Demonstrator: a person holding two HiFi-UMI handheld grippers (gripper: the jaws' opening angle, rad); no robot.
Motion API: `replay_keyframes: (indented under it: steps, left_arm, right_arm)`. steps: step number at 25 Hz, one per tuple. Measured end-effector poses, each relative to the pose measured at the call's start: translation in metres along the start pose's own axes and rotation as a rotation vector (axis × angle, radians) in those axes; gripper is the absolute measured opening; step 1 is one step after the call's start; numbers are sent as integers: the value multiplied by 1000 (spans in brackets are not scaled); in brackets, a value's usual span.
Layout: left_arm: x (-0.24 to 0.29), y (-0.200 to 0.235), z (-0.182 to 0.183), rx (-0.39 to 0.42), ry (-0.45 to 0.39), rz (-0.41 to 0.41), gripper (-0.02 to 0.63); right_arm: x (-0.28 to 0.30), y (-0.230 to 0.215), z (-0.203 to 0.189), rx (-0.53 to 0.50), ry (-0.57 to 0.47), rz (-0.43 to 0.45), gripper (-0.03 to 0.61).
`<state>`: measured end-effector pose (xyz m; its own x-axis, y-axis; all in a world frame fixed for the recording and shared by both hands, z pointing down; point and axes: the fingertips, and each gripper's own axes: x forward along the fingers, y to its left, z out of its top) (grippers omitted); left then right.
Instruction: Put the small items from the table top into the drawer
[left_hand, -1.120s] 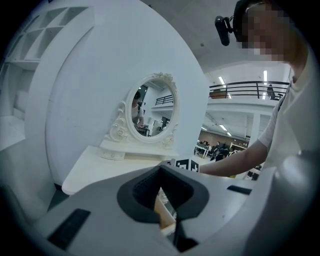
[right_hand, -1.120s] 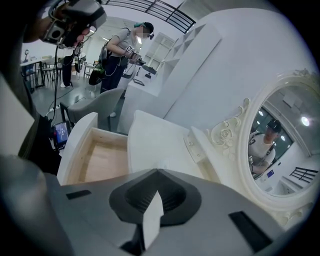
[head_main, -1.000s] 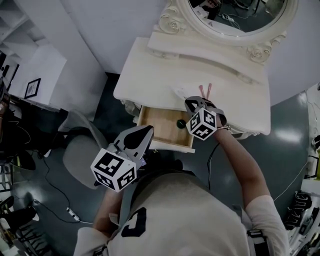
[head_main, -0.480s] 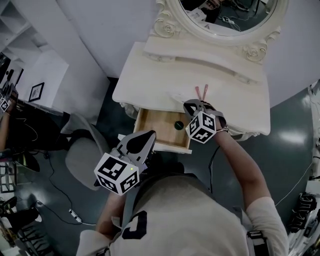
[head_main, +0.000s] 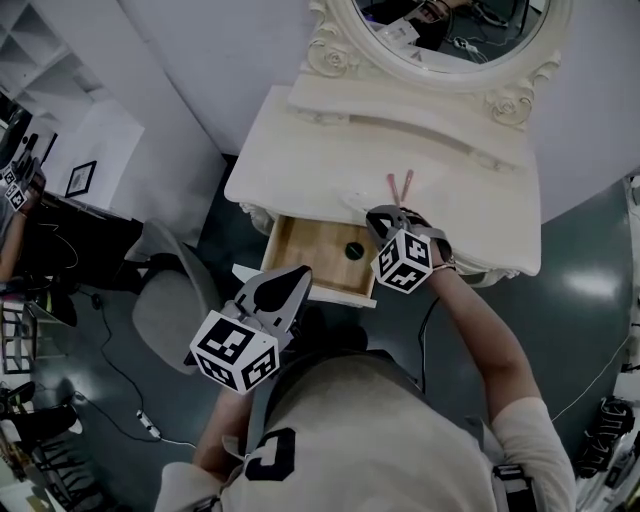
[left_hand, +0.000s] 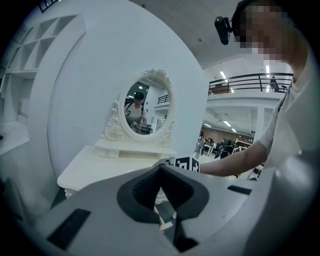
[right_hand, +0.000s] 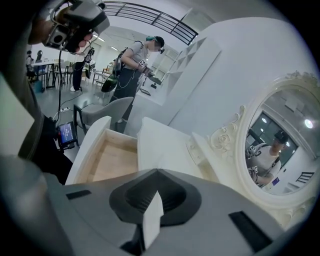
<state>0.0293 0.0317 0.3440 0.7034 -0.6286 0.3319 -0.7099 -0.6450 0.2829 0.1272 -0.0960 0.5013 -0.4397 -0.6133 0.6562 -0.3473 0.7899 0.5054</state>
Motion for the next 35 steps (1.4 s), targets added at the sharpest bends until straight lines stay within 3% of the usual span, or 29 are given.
replay_keyframes:
  steps: [13, 35]
  left_arm:
    - [-6, -11, -14, -27, 22, 51, 55]
    - [-37, 32, -14, -30, 3, -82, 55]
  right_arm:
    - [-8, 27, 18, -2, -81, 58, 28]
    - [-12, 69, 52, -18, 19, 46, 28]
